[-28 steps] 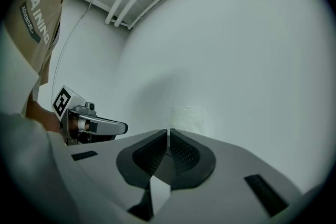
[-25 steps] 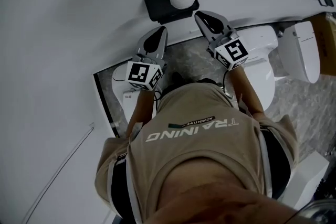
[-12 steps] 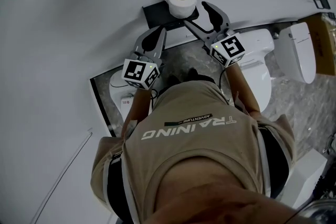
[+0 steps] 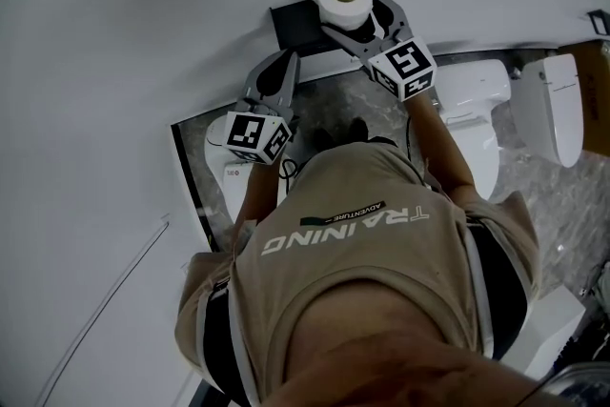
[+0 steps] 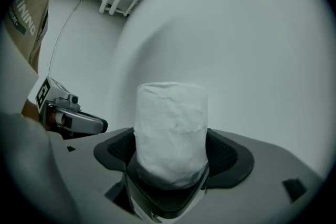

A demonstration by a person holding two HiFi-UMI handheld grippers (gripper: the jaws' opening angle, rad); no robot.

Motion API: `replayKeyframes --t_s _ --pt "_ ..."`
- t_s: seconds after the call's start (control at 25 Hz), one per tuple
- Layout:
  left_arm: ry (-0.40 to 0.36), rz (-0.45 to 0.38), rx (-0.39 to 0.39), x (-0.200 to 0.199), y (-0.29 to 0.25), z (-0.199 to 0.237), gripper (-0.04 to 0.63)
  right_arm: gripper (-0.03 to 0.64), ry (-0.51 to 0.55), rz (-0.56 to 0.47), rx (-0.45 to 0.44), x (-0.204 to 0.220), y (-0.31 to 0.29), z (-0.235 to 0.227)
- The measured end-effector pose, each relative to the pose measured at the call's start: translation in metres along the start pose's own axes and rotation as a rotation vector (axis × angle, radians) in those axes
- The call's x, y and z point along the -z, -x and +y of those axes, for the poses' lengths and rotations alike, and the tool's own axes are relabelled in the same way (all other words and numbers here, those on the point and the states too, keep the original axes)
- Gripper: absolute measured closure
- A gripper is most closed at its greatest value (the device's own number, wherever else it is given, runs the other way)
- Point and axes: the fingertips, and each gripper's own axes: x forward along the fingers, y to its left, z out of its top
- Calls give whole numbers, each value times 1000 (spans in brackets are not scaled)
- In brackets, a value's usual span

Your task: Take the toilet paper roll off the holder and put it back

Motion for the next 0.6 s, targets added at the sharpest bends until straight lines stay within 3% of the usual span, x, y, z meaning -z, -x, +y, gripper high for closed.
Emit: replayKeyframes --t_s 0.36,0.6 --pt "-4 -14 -23 -5 14 5 595 261 -2 21 10 6 -10 -3" --pt "-9 -21 15 -5 20 -1 595 261 21 -16 44 -6 -1 0"
